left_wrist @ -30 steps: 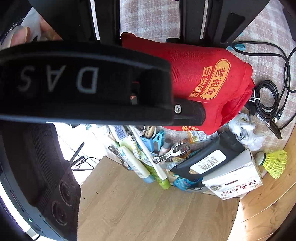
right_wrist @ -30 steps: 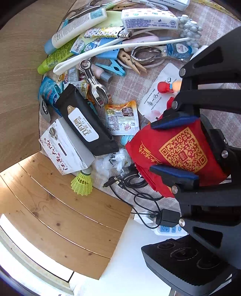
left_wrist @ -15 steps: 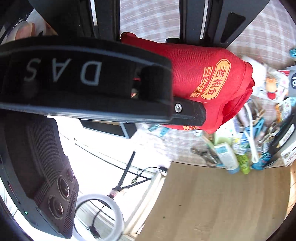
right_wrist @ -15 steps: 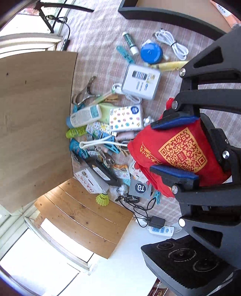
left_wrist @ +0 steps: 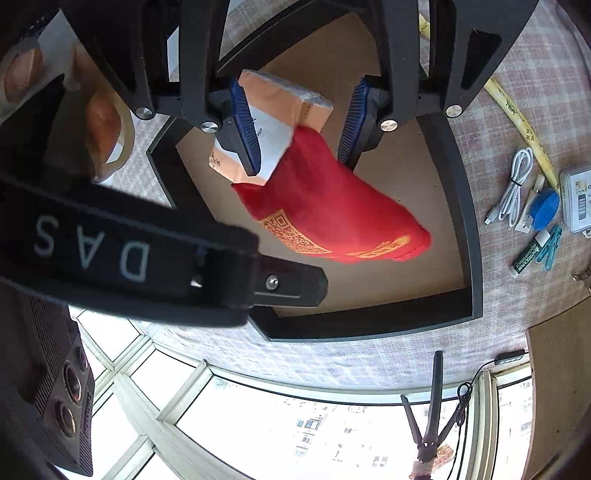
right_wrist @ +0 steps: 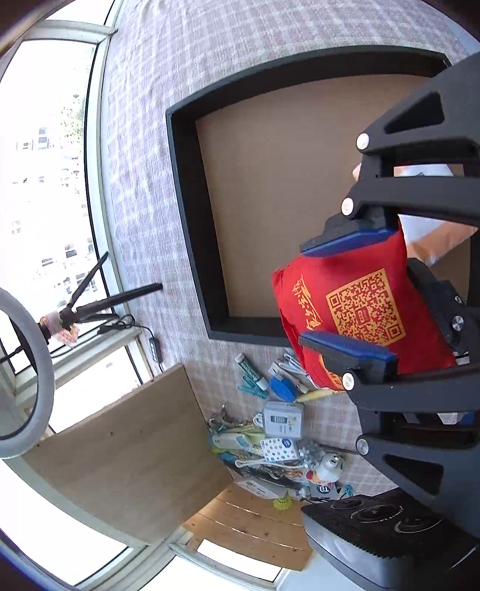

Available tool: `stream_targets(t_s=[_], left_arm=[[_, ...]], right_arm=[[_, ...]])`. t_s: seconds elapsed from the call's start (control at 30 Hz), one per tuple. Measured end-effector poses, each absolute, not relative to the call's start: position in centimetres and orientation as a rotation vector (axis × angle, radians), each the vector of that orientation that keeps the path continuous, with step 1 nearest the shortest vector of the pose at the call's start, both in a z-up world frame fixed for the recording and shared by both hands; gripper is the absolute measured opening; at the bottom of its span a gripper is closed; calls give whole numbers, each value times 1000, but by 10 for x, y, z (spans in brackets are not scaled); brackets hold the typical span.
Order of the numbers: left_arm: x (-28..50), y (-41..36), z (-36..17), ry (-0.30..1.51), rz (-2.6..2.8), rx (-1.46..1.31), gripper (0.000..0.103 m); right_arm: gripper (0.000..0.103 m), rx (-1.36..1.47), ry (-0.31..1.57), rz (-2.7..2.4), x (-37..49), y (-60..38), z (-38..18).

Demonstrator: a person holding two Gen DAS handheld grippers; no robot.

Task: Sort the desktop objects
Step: 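Grasp the red drawstring bag with the right tool and drop it in the tray, then grasp the yellow strip with the right tool while the left tool grasps the white device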

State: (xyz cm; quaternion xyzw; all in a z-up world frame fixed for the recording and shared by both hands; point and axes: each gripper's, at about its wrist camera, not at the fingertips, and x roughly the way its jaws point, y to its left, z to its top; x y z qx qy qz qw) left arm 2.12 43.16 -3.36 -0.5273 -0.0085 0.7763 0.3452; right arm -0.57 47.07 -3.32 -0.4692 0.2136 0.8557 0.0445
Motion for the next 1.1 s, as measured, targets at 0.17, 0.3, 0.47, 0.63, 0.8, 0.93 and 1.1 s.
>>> stream_targets(t_s=[0.17, 0.3, 0.47, 0.63, 0.8, 0.93, 1.1], left_arm=[[35, 418, -25, 29, 2045, -1351, 41], [35, 383, -16, 25, 2076, -1351, 41], [23, 320, -11, 50, 2144, -1365, 42], [7, 234, -16, 65, 2257, -1413, 47], [-8, 143, -35, 6, 2339, -1508, 48], [-15, 93, -51, -5, 2370, -1561, 69], [-19, 76, -72, 71, 2371, -1591, 74]], right_arm=[[45, -1311, 780, 2587, 28, 505, -34], [48, -1322, 730, 2595, 38, 490, -33], [50, -1318, 691, 2631, 37, 453, -29], [54, -1317, 597, 2690, 26, 406, -22], [54, -1424, 468, 2754, 8, 355, -31], [54, -1579, 371, 2761, -13, 318, -55], [54, -1733, 211, 2699, -32, 282, -93]])
